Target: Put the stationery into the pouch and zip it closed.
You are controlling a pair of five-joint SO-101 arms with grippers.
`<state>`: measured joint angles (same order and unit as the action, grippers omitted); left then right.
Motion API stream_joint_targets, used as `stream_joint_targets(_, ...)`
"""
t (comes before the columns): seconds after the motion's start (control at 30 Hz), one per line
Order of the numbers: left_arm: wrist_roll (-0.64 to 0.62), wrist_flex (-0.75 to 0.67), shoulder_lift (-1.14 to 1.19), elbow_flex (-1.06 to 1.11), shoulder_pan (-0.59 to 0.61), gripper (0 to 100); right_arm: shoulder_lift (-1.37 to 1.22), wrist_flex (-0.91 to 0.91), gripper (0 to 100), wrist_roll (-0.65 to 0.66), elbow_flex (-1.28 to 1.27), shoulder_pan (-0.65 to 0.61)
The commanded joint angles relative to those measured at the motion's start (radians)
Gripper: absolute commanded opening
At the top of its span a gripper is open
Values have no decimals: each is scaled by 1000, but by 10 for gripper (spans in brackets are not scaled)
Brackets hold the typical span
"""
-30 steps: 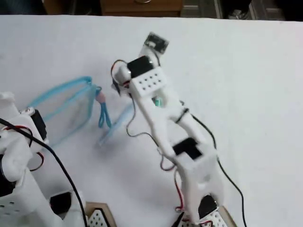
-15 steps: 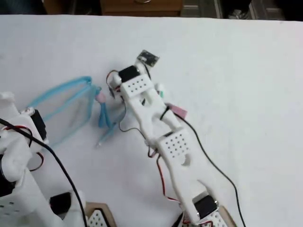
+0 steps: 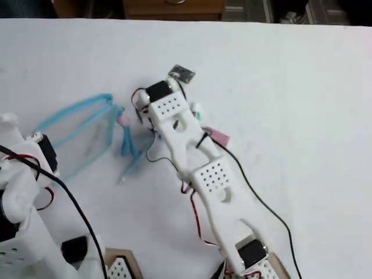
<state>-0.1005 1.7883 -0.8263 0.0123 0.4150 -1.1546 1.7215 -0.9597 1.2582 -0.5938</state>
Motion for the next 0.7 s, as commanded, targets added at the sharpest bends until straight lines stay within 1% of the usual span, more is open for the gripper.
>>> stream_joint_targets(0.0,-6,-14,-10,-5,8,24,19,33,16,17,34,30)
stream_joint_targets(0.2,-6,-14,-12,-5,8,24,188,44,17,18,26,81)
stream_joint_targets(0.37,-6,-14,-12,-5,8,24,429,44,17,66,26,111)
stream_joint_targets(0.47,-6,-14,-12,-5,8,24,585,44,17,69,23,125)
stream_joint_targets(0.53,-6,-14,-12,-5,8,24,677,44,17,110,23,130)
stream_joint_targets(0.67,-6,-14,-12,-5,8,24,822,45,17,236,23,130)
